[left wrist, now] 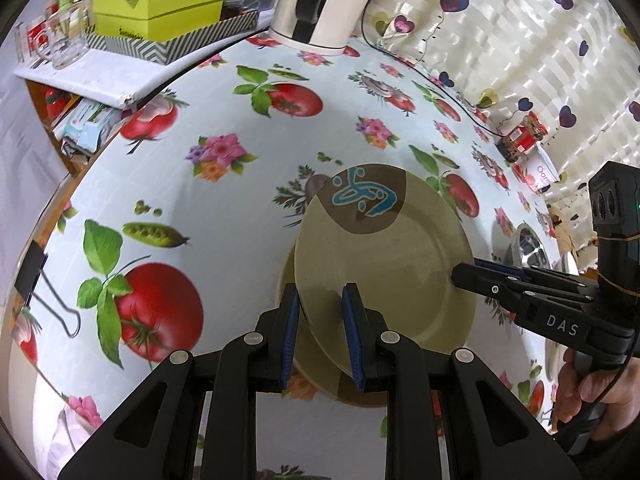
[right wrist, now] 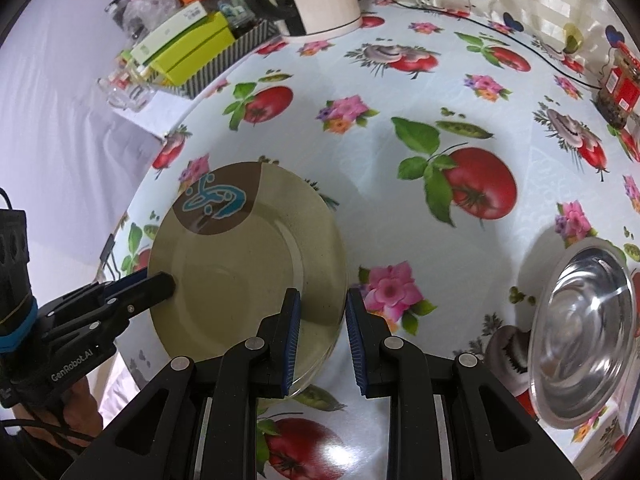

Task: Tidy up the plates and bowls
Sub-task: 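Lower the held plate onto the plate stack with the left gripper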

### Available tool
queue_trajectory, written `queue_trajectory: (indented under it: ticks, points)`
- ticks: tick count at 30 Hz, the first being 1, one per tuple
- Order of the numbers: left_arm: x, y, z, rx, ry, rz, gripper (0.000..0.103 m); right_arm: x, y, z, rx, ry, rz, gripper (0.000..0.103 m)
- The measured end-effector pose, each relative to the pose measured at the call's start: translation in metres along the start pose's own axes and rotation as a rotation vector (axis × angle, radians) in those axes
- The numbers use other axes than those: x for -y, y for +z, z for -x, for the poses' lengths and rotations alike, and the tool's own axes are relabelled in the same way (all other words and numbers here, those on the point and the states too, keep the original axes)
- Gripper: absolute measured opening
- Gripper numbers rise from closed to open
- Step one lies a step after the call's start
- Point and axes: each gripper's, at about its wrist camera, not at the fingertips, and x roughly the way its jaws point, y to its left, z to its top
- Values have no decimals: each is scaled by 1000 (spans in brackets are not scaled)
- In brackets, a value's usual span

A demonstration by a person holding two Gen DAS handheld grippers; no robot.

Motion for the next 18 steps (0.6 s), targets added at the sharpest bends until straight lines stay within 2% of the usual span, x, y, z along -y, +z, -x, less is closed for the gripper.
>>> queue_trajectory:
  ticks: [18]
  points:
    - [-1,-12,0,-18,18,-7,23,-8,-13,-9,-36,-5,20,23]
